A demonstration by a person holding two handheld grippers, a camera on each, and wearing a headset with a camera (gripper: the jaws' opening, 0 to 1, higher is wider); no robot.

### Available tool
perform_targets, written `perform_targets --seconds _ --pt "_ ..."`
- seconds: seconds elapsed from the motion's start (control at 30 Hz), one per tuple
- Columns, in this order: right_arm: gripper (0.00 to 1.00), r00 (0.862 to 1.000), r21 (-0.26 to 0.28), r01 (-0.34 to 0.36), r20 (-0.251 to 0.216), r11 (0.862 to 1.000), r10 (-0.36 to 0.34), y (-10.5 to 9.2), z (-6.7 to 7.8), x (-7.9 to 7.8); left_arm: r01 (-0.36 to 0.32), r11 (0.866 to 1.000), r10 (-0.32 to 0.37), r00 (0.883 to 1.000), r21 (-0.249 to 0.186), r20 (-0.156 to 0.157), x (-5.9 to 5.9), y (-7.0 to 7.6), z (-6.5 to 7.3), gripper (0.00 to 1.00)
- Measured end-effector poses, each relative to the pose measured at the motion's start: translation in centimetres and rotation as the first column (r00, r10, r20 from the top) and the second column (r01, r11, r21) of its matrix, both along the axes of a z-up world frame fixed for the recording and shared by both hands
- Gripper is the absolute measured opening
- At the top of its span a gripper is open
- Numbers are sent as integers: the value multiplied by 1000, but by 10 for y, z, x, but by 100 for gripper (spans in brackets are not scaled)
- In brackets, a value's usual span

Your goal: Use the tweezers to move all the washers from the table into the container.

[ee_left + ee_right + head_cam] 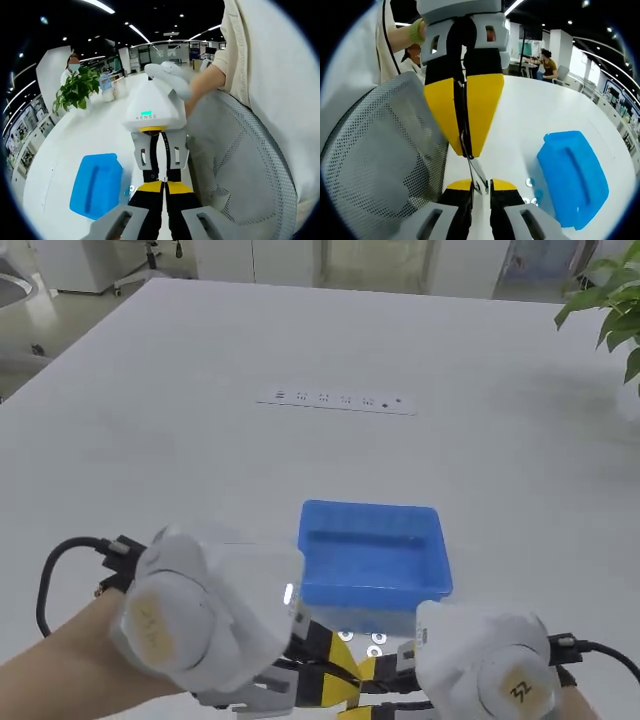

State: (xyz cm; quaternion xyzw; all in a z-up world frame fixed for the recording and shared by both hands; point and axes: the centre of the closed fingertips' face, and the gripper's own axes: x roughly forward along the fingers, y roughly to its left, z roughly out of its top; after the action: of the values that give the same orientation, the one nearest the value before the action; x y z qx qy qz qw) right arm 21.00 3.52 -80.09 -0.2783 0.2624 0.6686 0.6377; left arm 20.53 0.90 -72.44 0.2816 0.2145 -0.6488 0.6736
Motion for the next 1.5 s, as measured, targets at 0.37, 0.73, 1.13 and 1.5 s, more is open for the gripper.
perform_targets --seconds 0.37,0.73,1.13,1.5 --pt "5 998 -77 -63 8 995 64 2 -6 -2 -58 998 57 998 -26 -37 5 -1 0 0" --pt "5 999 -85 -36 -26 996 34 1 -5 -3 -74 996 72 996 -40 -52 3 -3 -1 0" --pt "3 999 -89 -35 -19 995 33 2 -5 -3 -108 994 107 993 -22 -55 6 0 -6 0" --pt "3 997 -15 76 -32 997 -76 -10 13 9 -289 941 279 957 -178 -82 25 4 18 25"
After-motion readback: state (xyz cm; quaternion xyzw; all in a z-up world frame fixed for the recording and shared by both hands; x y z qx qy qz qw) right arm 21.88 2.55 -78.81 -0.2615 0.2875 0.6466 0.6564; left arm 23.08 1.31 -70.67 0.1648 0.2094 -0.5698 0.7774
